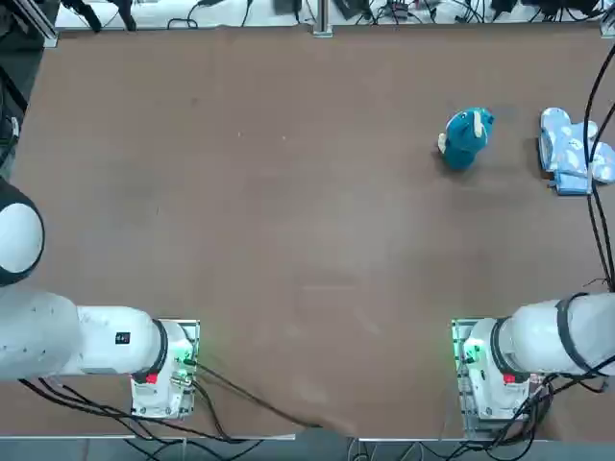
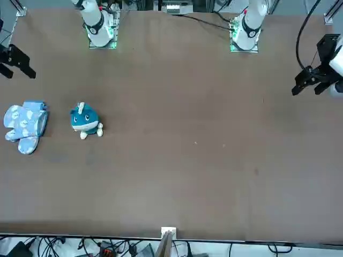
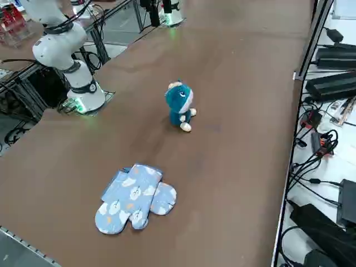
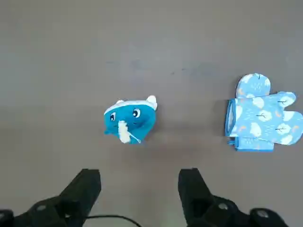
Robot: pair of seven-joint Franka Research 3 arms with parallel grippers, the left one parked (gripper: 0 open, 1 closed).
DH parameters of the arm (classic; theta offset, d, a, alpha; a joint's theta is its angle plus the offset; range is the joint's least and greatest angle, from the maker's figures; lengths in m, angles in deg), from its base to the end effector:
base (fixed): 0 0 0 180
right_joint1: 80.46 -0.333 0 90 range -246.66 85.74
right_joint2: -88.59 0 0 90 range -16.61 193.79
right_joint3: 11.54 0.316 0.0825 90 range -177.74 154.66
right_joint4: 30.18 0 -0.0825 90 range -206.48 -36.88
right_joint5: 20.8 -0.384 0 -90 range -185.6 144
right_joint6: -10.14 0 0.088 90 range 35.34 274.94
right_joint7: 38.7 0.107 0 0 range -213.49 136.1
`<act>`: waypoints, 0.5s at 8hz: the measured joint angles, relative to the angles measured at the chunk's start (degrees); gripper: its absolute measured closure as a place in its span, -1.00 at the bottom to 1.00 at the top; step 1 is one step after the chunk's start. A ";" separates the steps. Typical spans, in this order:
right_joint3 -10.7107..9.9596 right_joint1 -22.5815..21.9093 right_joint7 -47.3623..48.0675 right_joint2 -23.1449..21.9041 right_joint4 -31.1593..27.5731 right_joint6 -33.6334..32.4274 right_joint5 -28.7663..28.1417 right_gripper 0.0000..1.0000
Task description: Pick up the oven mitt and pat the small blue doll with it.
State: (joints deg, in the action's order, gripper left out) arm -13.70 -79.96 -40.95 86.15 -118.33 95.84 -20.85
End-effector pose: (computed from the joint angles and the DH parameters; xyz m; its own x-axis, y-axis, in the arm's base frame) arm 0.5331 -0.0252 0.6562 1.0000 -0.0071 -0.0001 -0.0071 -1.0000 -0.0025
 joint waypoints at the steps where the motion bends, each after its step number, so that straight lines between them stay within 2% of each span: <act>1: 0.00 0.01 0.00 0.00 0.00 -0.05 0.00 -1.00; 4: -0.08 0.05 0.00 0.58 0.06 -0.10 1.07 -1.00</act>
State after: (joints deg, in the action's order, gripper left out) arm -13.77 -79.91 -40.95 86.73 -118.27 95.74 -19.78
